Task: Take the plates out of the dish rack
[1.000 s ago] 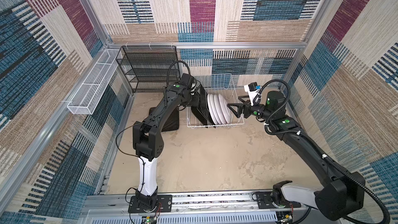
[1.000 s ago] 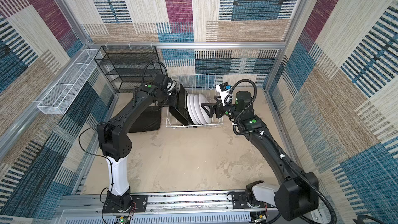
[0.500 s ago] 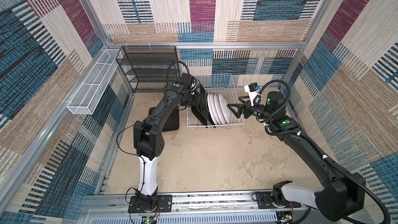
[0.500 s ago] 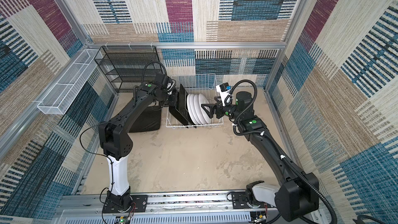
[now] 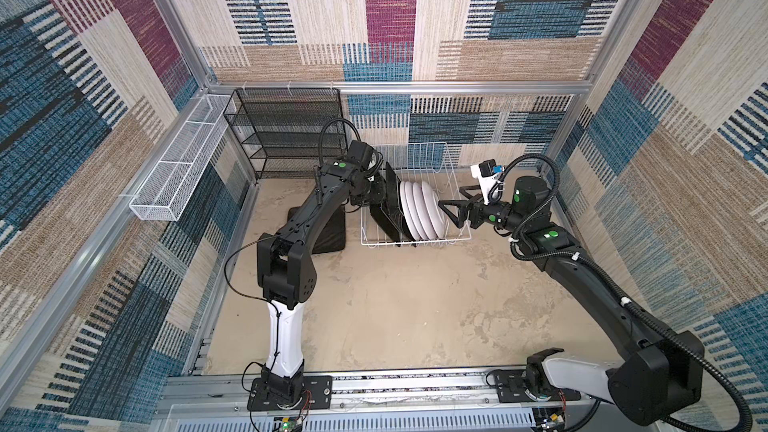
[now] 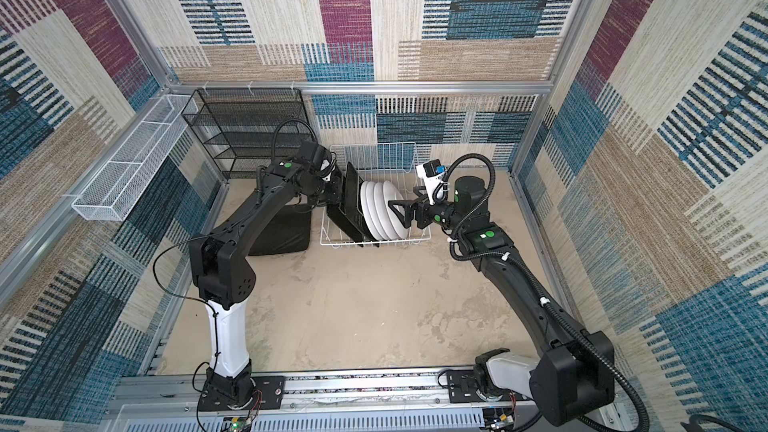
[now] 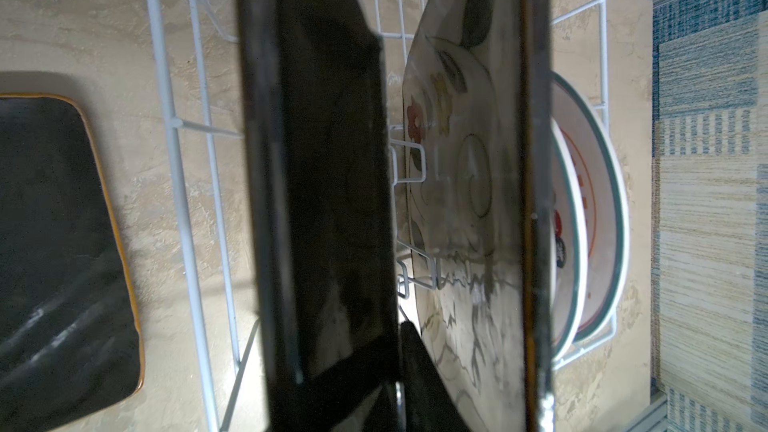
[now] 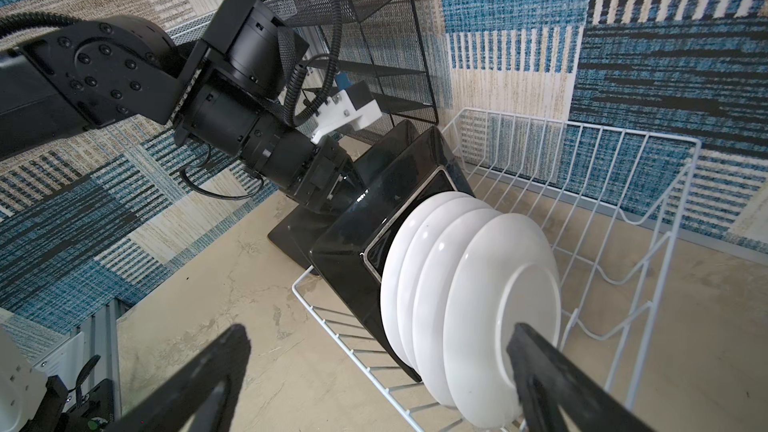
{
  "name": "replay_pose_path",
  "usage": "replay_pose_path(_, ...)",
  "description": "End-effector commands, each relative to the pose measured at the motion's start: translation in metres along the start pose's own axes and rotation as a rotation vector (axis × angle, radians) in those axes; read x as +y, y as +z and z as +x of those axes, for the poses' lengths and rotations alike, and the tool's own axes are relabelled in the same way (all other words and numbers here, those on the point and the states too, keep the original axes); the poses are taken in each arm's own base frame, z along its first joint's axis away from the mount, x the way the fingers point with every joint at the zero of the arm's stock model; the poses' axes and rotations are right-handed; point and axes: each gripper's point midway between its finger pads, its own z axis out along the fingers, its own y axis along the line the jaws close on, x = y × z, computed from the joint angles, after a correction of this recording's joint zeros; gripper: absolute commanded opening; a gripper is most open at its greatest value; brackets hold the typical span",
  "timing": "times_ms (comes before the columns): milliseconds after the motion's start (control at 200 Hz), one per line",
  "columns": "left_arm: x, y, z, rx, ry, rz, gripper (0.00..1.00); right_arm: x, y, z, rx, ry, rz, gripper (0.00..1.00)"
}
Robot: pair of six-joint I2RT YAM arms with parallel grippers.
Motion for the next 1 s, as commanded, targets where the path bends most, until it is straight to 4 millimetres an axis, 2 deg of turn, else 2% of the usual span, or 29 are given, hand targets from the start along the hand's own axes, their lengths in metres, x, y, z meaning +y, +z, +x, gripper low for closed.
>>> replay_pose_path(0, 0.021, 0.011, 0.016, 0.057, 0.047, -0.1, 0.01, 0.002, 0.0, -0.003, -0.007, 0.008, -0.008, 0.99)
replay_pose_path(260, 0.01, -0.004, 0.005, 0.013, 0.047, -0.067, 0.0, 0.002, 0.001, -0.006, -0.013, 0.007, -0.009, 0.99)
replay_pose_path(726, -0.022, -0.06, -0.029, -0.198, 0.053, 0.057, 0.0, 0.002, 0.001, -0.007, -0.022, 0.017, -0.01, 0.99)
replay_pose_path(992, -0.03, -0.077, -0.035, -0.233, 0.067, 0.081, 0.0, 0.002, 0.0, -0.008, -0.028, 0.014, -0.012, 0.99)
